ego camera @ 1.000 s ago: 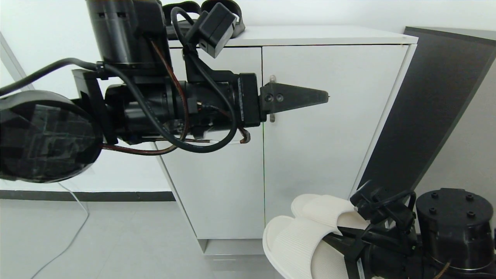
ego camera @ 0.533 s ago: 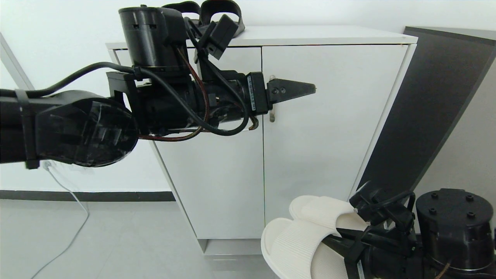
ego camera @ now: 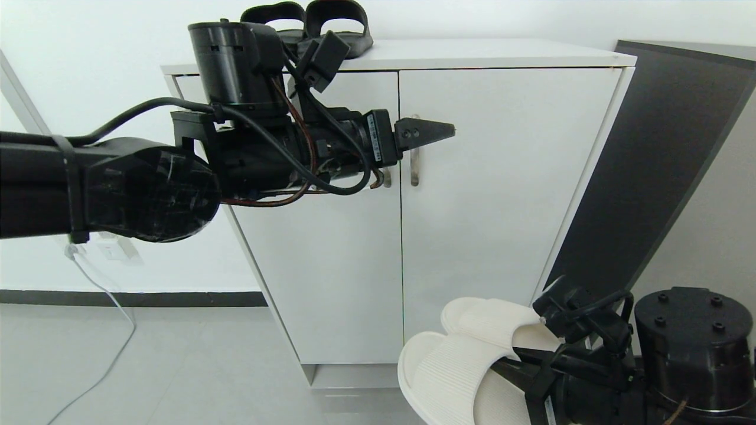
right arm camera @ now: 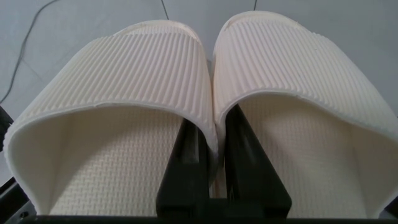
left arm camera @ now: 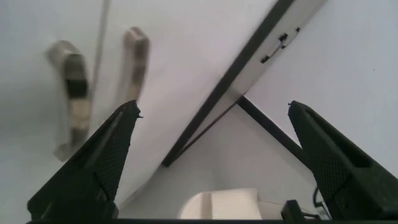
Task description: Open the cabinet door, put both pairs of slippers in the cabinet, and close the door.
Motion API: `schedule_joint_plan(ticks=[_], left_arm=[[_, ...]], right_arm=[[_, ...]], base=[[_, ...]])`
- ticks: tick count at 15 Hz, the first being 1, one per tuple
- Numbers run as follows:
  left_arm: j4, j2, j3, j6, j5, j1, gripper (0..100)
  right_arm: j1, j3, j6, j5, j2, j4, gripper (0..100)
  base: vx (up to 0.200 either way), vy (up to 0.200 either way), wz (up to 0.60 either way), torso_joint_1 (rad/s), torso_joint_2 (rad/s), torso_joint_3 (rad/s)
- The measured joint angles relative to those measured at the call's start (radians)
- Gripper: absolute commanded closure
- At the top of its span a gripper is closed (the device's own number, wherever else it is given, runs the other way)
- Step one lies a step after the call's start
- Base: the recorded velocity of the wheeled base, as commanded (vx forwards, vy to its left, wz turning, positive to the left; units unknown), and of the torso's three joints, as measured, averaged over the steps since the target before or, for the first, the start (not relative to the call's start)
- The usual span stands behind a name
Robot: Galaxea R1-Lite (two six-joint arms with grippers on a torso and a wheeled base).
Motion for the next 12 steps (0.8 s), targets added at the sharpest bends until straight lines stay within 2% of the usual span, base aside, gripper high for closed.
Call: schedule_joint_plan(ticks=[6,12], left_arm=[[-0.001,0.065,-0.05,0.037,0.027,0.02,0],[0.0,0.119,-0.114,0.04,0.031,0.013,0]], right_arm=[[0.0,0.004,0.0,0.0,0.0,0.0,100],[0.0,0.006,0.0,0.001,0.0,0.0,100]], base=[[0.0,0.0,0.0,0.0,0.0,0.0],[0.0,0.0,0.0,0.0,0.0,0.0]])
